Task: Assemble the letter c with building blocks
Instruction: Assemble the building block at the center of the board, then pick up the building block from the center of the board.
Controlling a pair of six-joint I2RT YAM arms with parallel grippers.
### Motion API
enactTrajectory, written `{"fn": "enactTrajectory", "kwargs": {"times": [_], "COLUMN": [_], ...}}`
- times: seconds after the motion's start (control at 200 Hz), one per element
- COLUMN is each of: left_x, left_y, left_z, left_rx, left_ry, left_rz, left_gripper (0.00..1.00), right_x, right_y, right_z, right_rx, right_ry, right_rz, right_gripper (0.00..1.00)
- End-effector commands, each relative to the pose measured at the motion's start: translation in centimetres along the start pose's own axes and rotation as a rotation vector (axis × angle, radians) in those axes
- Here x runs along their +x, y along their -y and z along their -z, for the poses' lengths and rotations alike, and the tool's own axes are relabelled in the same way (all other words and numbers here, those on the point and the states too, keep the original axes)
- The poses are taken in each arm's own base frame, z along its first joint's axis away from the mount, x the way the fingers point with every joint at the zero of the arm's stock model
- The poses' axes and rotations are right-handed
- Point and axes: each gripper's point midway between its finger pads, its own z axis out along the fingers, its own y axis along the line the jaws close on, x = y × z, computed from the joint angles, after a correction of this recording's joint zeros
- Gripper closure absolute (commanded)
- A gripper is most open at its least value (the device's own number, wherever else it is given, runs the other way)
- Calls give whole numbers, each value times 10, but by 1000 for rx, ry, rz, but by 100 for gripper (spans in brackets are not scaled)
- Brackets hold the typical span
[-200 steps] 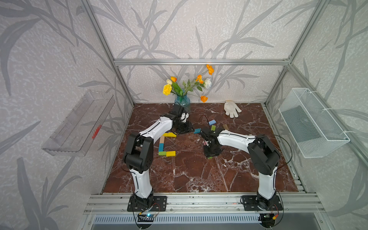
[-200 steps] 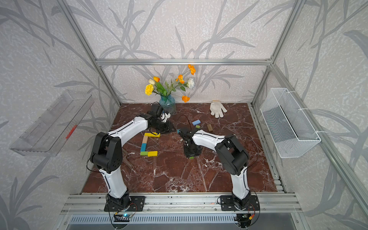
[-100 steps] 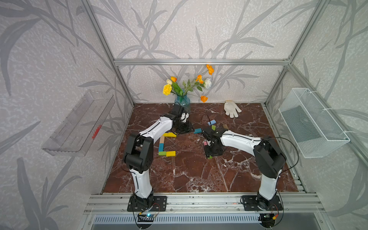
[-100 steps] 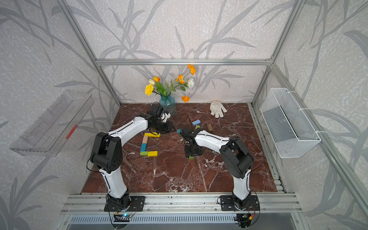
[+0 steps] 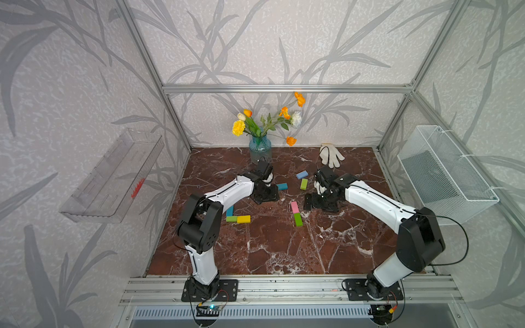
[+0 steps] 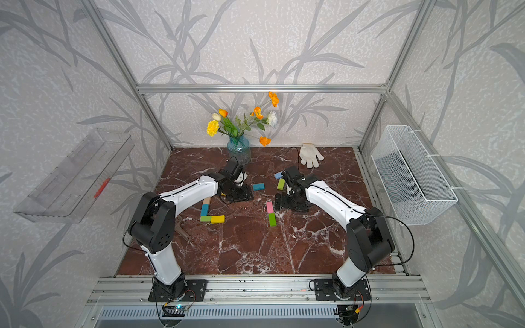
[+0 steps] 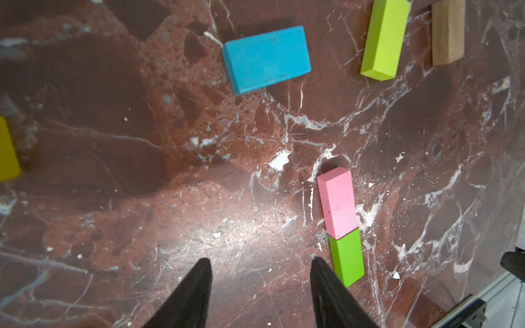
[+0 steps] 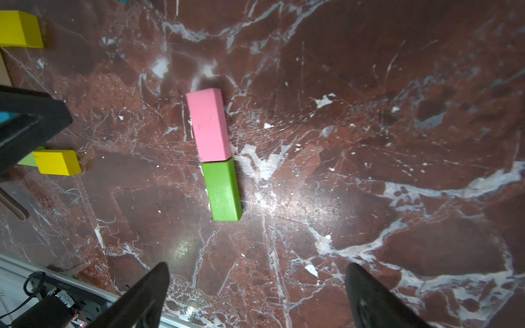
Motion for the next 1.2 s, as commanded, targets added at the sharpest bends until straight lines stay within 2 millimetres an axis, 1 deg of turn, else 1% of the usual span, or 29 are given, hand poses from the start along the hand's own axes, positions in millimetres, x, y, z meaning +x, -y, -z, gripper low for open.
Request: {"fn": "enactTrajectory", "kwargs": {"times": [0.0, 0.09, 0.175, 0.27, 0.39, 0.495, 0.625, 0.79, 0.855, 0.97, 1.195], "left_x": [-21, -30, -41, -55, -69, -77, -87, -96, -99, -99, -96], "left_y": [2, 5, 3, 3, 7, 5, 8, 9, 11, 14, 19], "left_z": [17, 15, 15, 15, 7, -1, -12, -21, -24, -33, -56], "left_rx": [-78, -99, -136, -179, -206, -272, -320, -387, -382, -381, -359], "left_ry": [120, 138, 155, 172, 167, 155, 143, 123, 121, 100, 71], "left_rz": [39, 43, 46, 27, -4, -30, -61, -99, -95, -65, -37], "left_gripper": [1, 1, 1, 3, 9, 10, 10, 5, 5, 6, 8], "right_x": [8, 3, -2, -6, -8, -12, -15, -14, -15, -16, -14], "right_y": [9, 14, 17, 19, 23, 31, 41, 44, 45, 47, 47], "right_z": [3, 9, 13, 11, 4, 4, 7, 3, 2, 2, 1], "right_rx": [-17, -23, -40, -62, -70, -64, -70, -86, -88, -90, -107], "right_ry": [-61, -63, -46, -36, -50, -44, -42, -64, -68, -65, -62], "right_rz": [18, 22, 15, 5, 12, 4, -27, -35, -32, -43, -56], "right_gripper": [1, 1, 1, 1, 1, 1, 1, 1, 1, 1, 1]}}
